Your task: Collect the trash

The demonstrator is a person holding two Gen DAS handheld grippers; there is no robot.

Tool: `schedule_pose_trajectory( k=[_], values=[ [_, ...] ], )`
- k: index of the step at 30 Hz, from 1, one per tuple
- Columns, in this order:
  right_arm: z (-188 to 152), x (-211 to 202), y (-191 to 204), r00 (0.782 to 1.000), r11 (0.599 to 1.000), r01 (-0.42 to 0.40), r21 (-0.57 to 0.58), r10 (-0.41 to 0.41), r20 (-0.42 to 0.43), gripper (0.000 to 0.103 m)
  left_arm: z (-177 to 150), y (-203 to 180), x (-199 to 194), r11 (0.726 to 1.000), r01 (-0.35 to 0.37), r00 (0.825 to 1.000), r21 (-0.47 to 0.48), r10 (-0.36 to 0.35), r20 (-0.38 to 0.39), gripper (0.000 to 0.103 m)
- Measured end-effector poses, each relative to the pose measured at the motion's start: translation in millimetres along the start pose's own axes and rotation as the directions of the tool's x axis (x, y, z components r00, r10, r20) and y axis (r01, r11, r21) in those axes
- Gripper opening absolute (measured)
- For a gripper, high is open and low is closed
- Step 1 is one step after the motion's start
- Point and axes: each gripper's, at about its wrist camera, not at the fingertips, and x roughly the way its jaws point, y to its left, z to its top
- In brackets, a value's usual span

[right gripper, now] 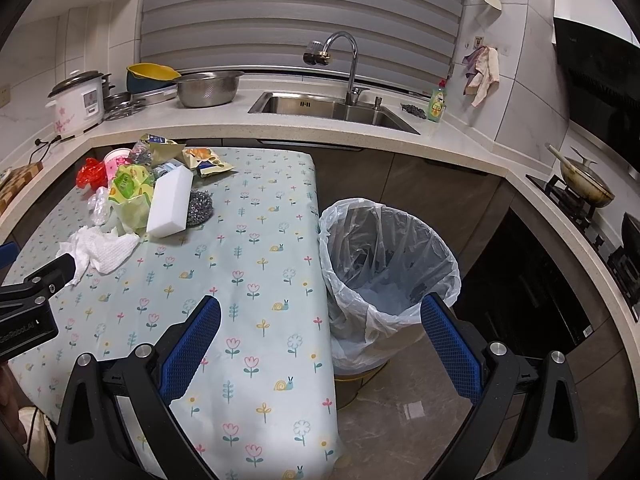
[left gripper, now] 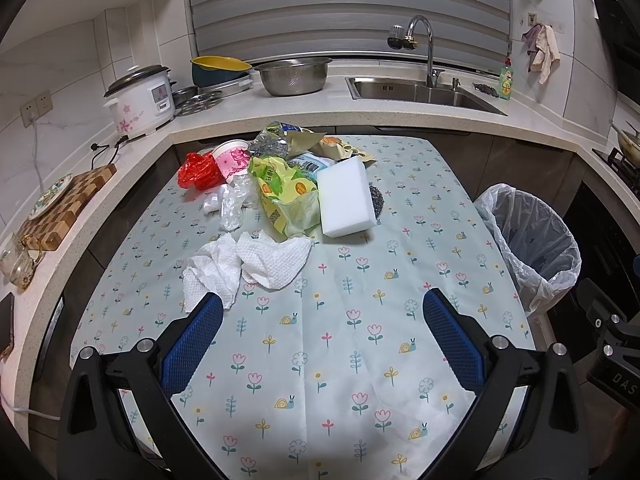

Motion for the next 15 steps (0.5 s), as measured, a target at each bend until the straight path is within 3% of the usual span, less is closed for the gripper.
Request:
schedule_pose_trajectory(
  k=[15],
  values=[
    [4.3, 2.9, -1.2, 1.000, 1.000, 0.012, -0.011, -0.011, 0.004, 0.096, 1.3, -3.1, -0.7, 1.000, 0.005, 1.000, -0.001, -0.005, 0.001, 0.096]
  ],
)
